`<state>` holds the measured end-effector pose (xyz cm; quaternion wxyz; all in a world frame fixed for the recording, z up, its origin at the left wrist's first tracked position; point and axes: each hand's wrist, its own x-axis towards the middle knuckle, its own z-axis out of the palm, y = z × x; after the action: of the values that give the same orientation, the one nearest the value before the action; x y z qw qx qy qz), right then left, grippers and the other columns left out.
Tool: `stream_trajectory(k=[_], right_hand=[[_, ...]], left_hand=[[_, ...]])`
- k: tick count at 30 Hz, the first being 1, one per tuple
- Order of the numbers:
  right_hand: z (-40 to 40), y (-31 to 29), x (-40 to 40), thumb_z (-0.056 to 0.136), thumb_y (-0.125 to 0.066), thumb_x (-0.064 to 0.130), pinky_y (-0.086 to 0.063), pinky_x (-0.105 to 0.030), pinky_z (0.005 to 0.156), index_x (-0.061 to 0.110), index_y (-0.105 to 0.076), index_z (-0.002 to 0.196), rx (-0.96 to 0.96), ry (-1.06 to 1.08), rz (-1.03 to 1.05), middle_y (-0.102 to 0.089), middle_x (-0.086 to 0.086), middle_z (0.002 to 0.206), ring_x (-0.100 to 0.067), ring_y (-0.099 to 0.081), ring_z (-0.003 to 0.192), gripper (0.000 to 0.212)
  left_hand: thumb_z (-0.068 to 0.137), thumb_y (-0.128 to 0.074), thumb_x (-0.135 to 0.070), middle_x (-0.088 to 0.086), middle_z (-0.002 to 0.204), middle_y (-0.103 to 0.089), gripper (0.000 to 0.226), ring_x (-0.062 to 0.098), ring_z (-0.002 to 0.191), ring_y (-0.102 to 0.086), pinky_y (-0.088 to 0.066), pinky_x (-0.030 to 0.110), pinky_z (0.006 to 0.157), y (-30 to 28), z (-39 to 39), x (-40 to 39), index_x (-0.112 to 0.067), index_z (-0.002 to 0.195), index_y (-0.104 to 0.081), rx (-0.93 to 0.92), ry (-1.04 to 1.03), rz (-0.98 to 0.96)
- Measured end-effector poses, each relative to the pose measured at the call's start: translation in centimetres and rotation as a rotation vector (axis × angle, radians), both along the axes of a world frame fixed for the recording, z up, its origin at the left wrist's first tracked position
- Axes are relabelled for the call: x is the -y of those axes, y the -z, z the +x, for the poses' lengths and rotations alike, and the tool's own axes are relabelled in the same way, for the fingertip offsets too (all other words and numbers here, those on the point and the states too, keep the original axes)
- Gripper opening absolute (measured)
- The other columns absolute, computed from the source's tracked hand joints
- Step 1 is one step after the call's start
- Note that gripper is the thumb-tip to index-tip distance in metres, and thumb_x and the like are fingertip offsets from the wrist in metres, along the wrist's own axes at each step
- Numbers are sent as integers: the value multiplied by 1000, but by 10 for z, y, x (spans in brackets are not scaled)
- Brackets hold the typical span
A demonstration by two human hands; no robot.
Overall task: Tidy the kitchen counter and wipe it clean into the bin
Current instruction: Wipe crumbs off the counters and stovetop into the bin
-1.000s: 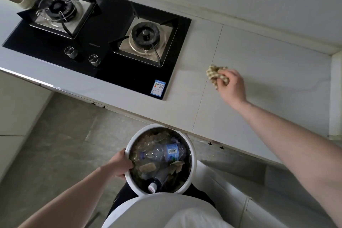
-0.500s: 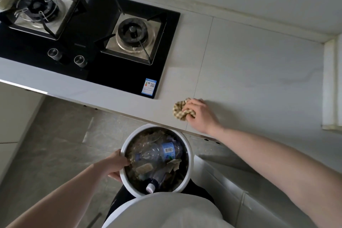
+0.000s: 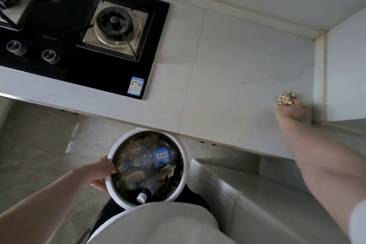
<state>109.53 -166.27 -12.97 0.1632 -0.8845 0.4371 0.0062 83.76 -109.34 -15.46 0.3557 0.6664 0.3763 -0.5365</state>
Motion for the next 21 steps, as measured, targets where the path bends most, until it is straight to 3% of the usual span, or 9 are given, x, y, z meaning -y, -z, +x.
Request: stream_trajectory(k=[2,6,11,16,21], right_hand=[[-9,4,-11,94,-40,53,-31,-51,113,15,-59,131,-65,23,-17,-52,-20,141,-46,-51,126,57],[5,8,-36,93,-55,24,-22,-49,117,17,-50,141,-71,-39,-15,-38,-18,153,-45,-40,136,49],[65,5,-67,94,-40,36,-14,-42,121,17,-44,149,-25,-217,46,-36,-17,157,-39,-30,144,59],[151,20,-114,96,-49,25,-14,-38,123,16,-42,151,-37,-493,69,-38,-15,157,-33,-30,147,56],[217,24,-194,96,-51,25,-10,-36,124,22,-28,158,-96,-684,107,-22,-5,166,-33,-19,152,66]], left_hand=[[101,-57,-12,23,98,-75,23,37,78,-77,-64,53,74,-3,2,2,-13,123,-52,1,7,1],[101,-57,-14,23,101,-74,27,36,77,-77,-64,51,70,-3,5,3,-15,127,-50,-5,14,21],[98,-53,-9,19,110,-68,36,34,77,-77,-65,47,64,-4,11,6,-19,132,-46,-13,-3,70],[96,-52,-6,16,115,-65,39,34,80,-77,-64,46,62,-3,13,4,-20,133,-49,-28,-17,91],[95,-53,-2,14,113,-62,39,34,87,-73,-64,47,58,3,12,4,-20,129,-52,-21,-41,134]])
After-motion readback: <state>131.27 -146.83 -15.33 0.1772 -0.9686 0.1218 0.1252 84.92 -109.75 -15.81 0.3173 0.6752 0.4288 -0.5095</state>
